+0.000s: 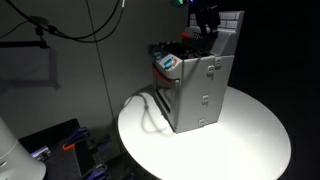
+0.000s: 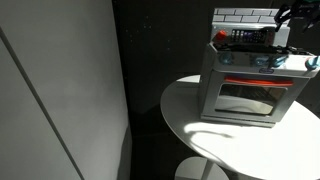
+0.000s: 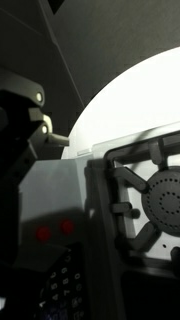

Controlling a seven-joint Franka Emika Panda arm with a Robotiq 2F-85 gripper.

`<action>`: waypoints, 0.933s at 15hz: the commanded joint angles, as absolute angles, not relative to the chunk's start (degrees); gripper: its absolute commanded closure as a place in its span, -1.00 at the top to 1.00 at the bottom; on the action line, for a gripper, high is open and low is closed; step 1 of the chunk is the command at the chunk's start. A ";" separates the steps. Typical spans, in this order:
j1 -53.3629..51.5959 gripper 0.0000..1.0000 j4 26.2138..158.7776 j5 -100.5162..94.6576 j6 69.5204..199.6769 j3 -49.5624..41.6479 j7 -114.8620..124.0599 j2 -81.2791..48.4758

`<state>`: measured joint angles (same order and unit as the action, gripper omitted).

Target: Press the top button on the right side of the stove

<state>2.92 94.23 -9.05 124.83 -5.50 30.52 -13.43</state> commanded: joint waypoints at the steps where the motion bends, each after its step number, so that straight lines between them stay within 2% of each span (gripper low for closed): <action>1: 1.91 1.00 90.38 -10.11 124.25 -6.79 32.13 -16.05; 14: 1.25 1.00 85.76 -9.47 123.50 -7.81 32.04 -20.37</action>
